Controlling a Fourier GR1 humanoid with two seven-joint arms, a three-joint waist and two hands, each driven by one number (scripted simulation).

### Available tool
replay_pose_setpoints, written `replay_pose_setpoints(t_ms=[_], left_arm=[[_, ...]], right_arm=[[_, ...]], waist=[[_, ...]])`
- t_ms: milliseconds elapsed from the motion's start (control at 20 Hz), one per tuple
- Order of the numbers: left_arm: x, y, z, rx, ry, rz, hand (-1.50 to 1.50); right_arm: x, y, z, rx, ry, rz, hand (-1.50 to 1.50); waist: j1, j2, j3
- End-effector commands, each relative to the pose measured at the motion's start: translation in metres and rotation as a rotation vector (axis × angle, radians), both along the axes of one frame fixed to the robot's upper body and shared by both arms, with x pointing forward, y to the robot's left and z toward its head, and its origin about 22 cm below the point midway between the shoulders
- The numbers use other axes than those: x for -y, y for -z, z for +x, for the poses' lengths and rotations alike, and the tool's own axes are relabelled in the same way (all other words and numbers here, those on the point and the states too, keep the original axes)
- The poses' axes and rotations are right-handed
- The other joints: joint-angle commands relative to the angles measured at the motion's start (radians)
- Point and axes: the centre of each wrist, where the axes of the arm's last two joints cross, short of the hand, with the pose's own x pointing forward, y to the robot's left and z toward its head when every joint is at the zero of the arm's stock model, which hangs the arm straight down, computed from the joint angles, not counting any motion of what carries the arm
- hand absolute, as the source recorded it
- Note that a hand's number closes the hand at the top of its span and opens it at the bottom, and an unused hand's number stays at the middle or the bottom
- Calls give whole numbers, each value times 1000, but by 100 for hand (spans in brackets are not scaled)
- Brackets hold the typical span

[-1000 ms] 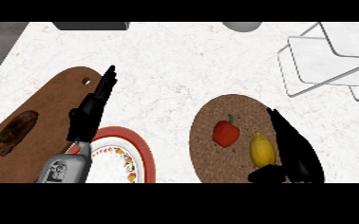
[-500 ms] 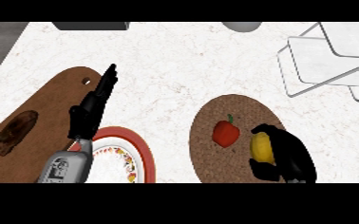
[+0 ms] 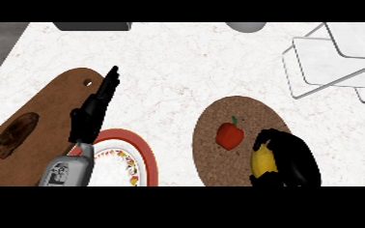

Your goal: Pick the lemon from the placemat and place it in the tiered shelf

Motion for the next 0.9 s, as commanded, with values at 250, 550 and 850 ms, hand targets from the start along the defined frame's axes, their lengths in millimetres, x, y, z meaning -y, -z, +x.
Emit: replay_pose_setpoints(t_ms=[250, 550, 850], left_arm=[[-18, 4, 9, 3, -3, -3, 0], [-6, 20, -10, -6, -12, 2, 0], [2, -5, 5, -10, 16, -9, 0]], right_arm=[[-44, -14, 6, 75, -80, 59, 150], [-47, -44, -21, 321, -13, 336, 150], [-46, -109, -40, 498, 20, 397, 150]], waist=[[0, 1, 0], [-7, -2, 1], [-3, -1, 0]])
